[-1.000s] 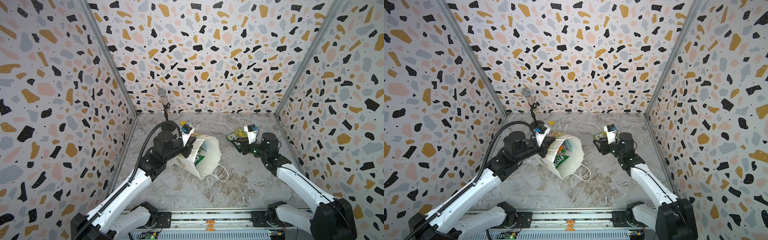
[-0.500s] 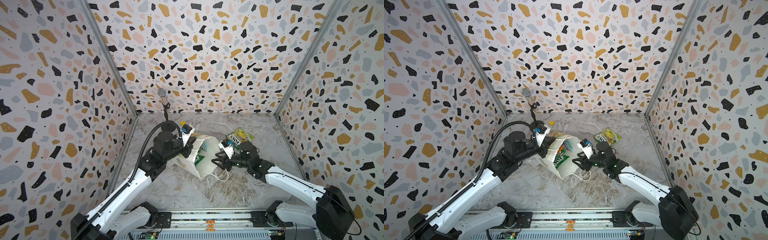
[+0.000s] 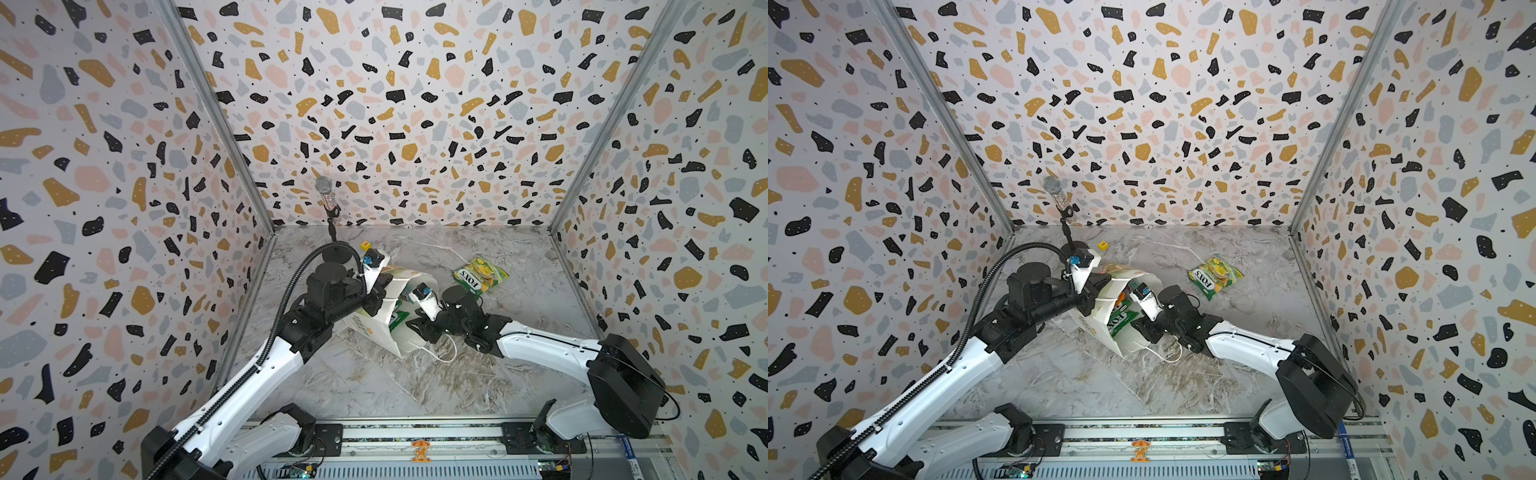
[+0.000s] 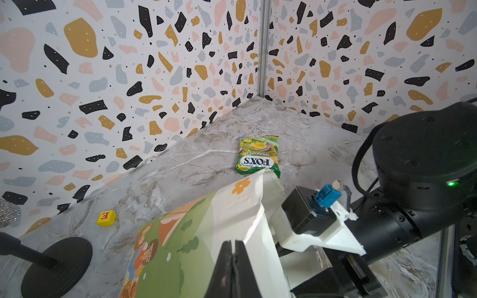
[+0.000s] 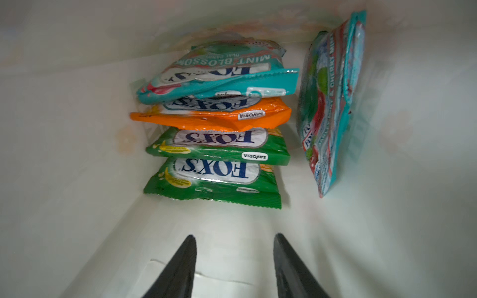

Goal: Take the snacks out of the paper bag
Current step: 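Move the open right gripper back into the bag opening, then grasp the teal FOX'S packet inside the bag with the right gripper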

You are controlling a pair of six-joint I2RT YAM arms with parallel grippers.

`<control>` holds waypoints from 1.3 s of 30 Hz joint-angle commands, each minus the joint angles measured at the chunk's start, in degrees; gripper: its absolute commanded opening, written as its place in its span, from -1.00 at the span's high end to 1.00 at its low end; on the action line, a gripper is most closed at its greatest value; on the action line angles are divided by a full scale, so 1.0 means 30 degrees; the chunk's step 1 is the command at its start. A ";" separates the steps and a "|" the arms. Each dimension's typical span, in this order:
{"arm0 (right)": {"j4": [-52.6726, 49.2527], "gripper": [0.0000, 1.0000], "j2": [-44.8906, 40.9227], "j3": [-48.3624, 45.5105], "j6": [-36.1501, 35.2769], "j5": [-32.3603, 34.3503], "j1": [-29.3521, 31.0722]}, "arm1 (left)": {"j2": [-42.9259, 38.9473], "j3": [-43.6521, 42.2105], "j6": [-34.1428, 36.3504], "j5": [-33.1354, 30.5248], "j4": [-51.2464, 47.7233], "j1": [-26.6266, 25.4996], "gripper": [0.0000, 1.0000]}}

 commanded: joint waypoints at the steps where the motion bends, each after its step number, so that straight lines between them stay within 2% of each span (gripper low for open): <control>1: -0.0072 0.00 0.0589 0.1198 -0.0567 0.2607 0.0448 | -0.0142 0.0097 0.0043 0.0125 0.0289 -0.0065 1.00; 10: -0.0059 0.04 0.2579 0.2514 -0.0108 0.6524 0.0747 | -0.0201 0.0103 0.0032 0.0228 0.0301 -0.0065 1.00; 21: 0.0699 0.10 0.4388 0.3657 0.0865 0.8520 0.0756 | -0.0259 0.0097 0.0030 0.0355 0.0316 -0.0065 1.00; 28: 0.1056 0.16 0.5100 0.4049 0.0859 0.8389 0.0750 | -0.0353 0.0068 0.0001 0.0437 0.0374 -0.0065 1.00; 39: 0.1740 0.13 0.6116 0.4578 0.0844 0.9173 0.0617 | -0.0428 0.0039 -0.0024 0.0539 0.0462 -0.0065 1.00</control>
